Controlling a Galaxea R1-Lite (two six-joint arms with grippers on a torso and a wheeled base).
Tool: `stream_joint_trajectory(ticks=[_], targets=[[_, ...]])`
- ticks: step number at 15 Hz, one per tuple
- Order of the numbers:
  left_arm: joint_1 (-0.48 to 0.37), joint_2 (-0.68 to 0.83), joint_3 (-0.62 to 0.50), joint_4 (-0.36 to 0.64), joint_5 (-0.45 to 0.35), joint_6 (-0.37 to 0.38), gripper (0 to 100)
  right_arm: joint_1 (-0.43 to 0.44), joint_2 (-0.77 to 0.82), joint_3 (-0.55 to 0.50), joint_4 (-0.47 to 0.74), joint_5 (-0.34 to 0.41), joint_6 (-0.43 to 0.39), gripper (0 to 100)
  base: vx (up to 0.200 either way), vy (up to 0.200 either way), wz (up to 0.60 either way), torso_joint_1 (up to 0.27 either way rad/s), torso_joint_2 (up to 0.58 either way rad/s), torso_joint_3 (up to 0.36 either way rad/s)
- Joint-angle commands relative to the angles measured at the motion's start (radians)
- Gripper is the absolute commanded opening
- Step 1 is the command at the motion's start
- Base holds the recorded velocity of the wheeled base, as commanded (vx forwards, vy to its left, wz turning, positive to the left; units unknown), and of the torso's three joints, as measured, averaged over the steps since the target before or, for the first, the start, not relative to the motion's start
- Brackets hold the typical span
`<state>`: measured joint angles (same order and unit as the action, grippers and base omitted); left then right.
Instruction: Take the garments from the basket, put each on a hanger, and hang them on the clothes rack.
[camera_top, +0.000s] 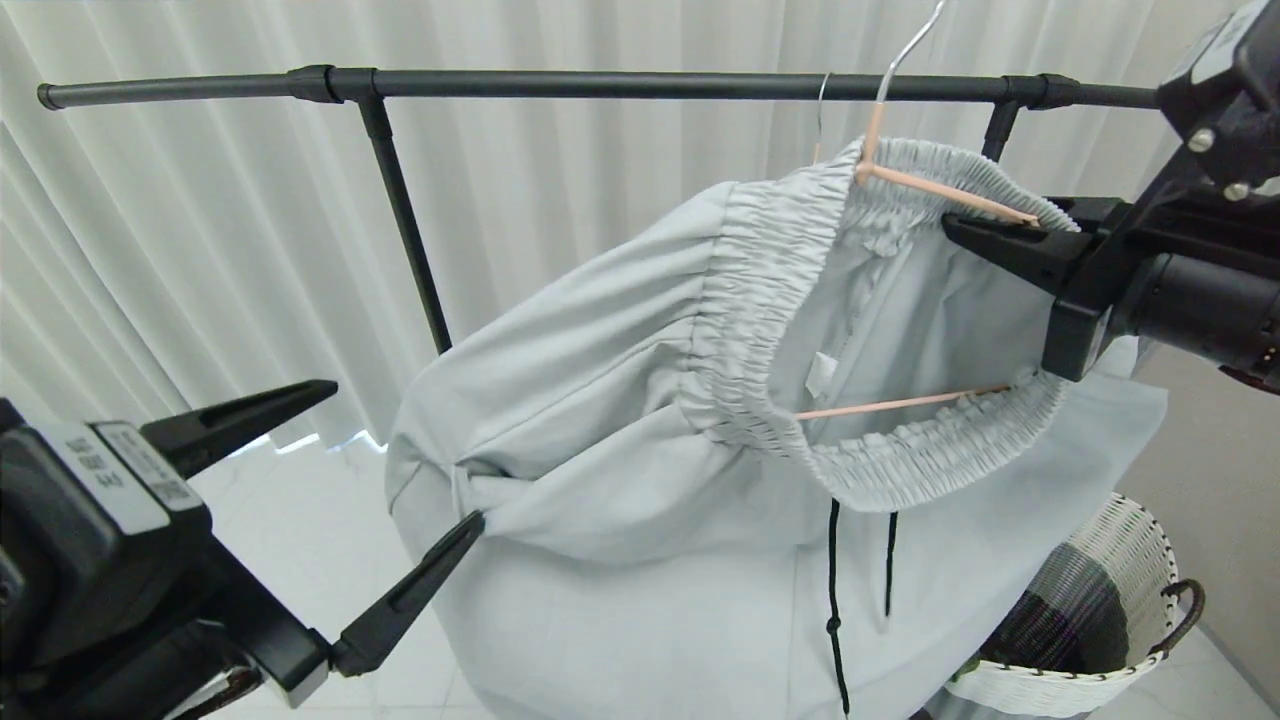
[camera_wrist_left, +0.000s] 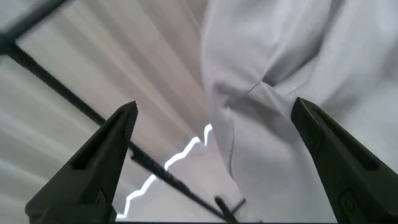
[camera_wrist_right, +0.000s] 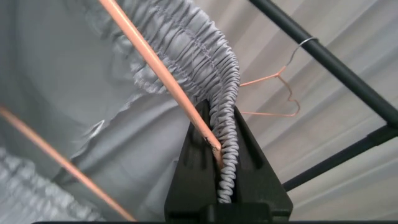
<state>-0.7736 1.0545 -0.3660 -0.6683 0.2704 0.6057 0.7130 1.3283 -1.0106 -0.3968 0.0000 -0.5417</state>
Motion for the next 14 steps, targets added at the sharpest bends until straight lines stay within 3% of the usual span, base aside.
stream_joint_trajectory(ticks=[1,4,6,8,11,14], targets=[[0.019,-0.011,0.084,-0.001,0.004,-0.031,100,0.0,0.005,-0.014,-0.002,0.0,0.0,0,0.0,0.0,0.0,0.0,0.0,0.0],[0.116,0.001,0.119,-0.001,-0.007,-0.044,100,0.003,0.002,-0.017,-0.002,-0.006,0.0,0,0.0,0.0,0.0,0.0,0.0,0.0],[0.109,0.004,0.076,-0.001,-0.013,-0.064,100,0.003,0.003,-0.016,-0.002,-0.008,0.0,0,0.0,0.0,0.0,0.0,0.0,0.0],[0.083,-0.01,0.016,-0.002,-0.071,-0.101,100,0.003,0.006,-0.016,-0.002,-0.008,0.0,0,0.0,0.0,0.0,0.0,0.0,0.0],[0.083,-0.025,-0.068,-0.001,-0.071,-0.096,100,0.002,0.006,-0.016,-0.002,-0.008,0.0,0,0.0,0.0,0.0,0.0,0.0,0.0],[0.082,-0.056,0.036,0.004,-0.074,-0.057,100,0.0,0.008,-0.031,-0.002,-0.008,0.003,0,0.0,0.0,0.0,0.0,0.0,0.0]])
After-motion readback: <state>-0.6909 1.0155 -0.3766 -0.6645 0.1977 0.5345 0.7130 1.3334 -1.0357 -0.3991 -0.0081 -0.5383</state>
